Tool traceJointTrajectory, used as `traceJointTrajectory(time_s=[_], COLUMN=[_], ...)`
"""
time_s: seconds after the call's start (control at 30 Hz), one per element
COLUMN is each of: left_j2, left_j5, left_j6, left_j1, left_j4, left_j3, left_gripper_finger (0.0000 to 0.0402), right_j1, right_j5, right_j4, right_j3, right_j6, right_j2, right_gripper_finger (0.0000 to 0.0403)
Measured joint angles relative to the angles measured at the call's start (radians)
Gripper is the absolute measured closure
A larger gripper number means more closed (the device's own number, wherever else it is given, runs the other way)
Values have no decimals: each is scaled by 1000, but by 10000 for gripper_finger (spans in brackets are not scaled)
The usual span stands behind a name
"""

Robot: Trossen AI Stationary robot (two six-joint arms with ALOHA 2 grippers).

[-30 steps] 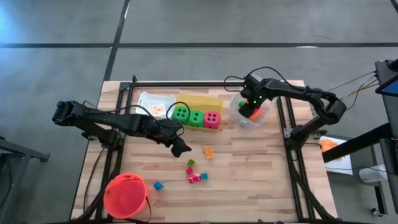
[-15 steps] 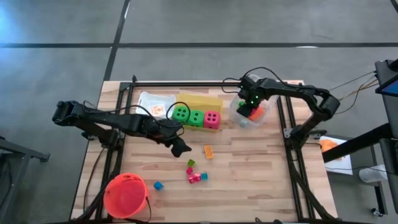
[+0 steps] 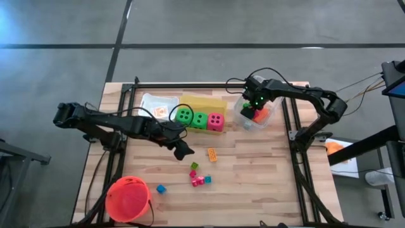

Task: Pick & Place Toys
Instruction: Put the green game piece into the transparent bin

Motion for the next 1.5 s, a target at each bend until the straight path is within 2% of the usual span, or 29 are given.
traceJointTrajectory(time_s=[0.27, 0.4, 0.5, 0.73, 1.07, 1.27, 1.5], left_j2=[5, 59, 129, 290, 422, 497, 543], left_j5=[0, 9, 51, 99, 109, 56, 52], left_j6=[0, 13, -4, -172, -156, -149, -137], left_j1=[0, 0, 0, 0, -37, -53, -59], left_j4=[-8, -14, -28, -28, -64, -177, -163], left_j3=[0, 0, 0, 15, 119, 179, 199], left_gripper_finger=[53, 53, 53, 53, 53, 53, 53], right_j1=[0, 13, 33, 97, 186, 238, 272], right_j5=[-3, -6, -10, -14, -10, 2, 2], right_j4=[-2, -50, -96, -133, -130, -128, -126], right_j3=[0, 0, 0, 0, 0, 0, 0], right_j6=[8, 24, 69, 179, 364, 409, 419], right_j2=[-3, -46, -108, -310, -536, -572, -543], right_gripper_finger=[100, 100, 99, 99, 99, 99, 99])
